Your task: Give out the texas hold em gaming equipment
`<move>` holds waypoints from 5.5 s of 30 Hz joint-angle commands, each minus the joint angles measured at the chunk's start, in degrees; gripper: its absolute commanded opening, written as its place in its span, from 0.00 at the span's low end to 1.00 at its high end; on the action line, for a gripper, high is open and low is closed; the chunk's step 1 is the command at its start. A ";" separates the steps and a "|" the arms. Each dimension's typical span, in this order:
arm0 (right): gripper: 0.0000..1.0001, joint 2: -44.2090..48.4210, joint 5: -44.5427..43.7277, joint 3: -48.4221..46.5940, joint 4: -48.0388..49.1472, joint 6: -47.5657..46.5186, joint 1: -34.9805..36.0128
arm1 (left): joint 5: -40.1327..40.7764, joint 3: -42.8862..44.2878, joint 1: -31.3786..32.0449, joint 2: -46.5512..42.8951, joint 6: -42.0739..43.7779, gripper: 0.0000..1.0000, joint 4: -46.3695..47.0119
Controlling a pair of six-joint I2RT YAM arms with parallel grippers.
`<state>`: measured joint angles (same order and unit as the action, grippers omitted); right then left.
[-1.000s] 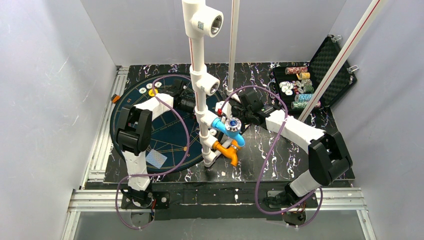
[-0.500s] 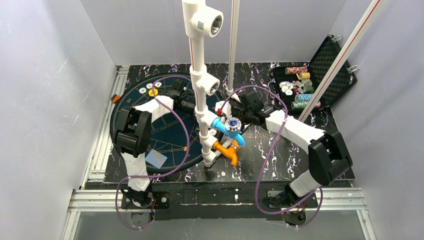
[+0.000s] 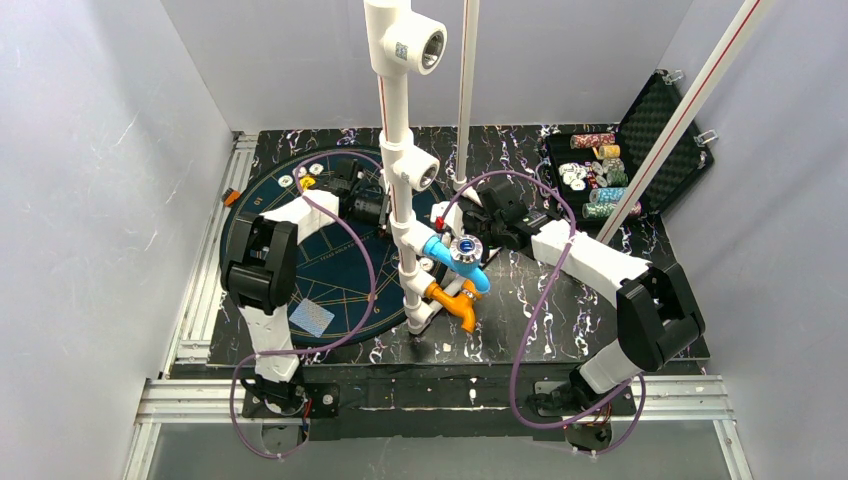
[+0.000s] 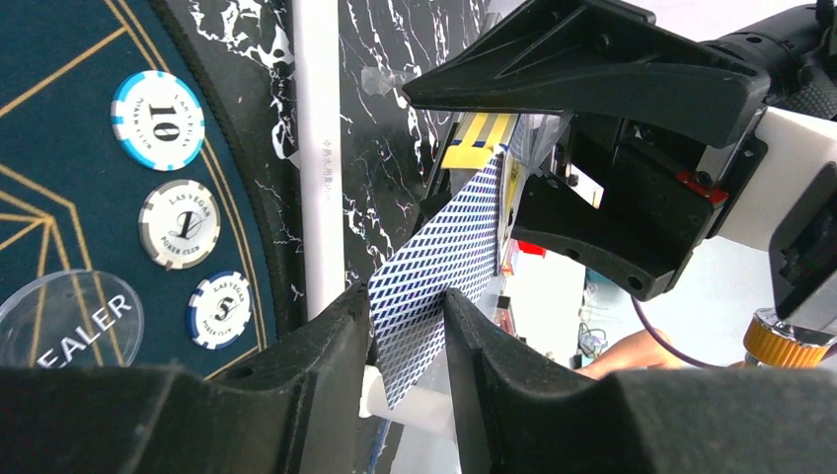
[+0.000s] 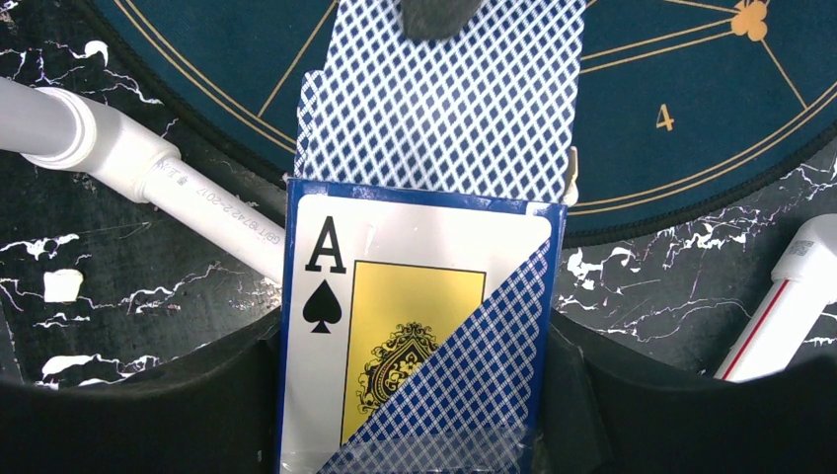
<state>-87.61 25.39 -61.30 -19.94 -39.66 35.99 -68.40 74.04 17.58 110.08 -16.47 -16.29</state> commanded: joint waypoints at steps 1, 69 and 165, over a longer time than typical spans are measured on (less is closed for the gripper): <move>0.01 1.96 2.22 -1.64 2.63 0.03 -0.30 | -0.33 -1.13 -1.02 -5.75 1.13 0.32 -1.61; 0.01 0.52 2.21 -3.26 0.37 -0.63 -1.45 | 42.87 26.47 -35.94 16.83 -9.38 0.34 -3.98; 0.01 3.31 2.50 -1.02 3.51 1.36 -2.61 | 5.09 -3.28 -19.83 -10.67 28.75 0.00 -29.15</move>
<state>-87.05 27.16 -62.02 -18.20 -37.60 33.43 -67.72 74.65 -1.21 102.02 -2.22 -31.42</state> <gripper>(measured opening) 0.737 0.009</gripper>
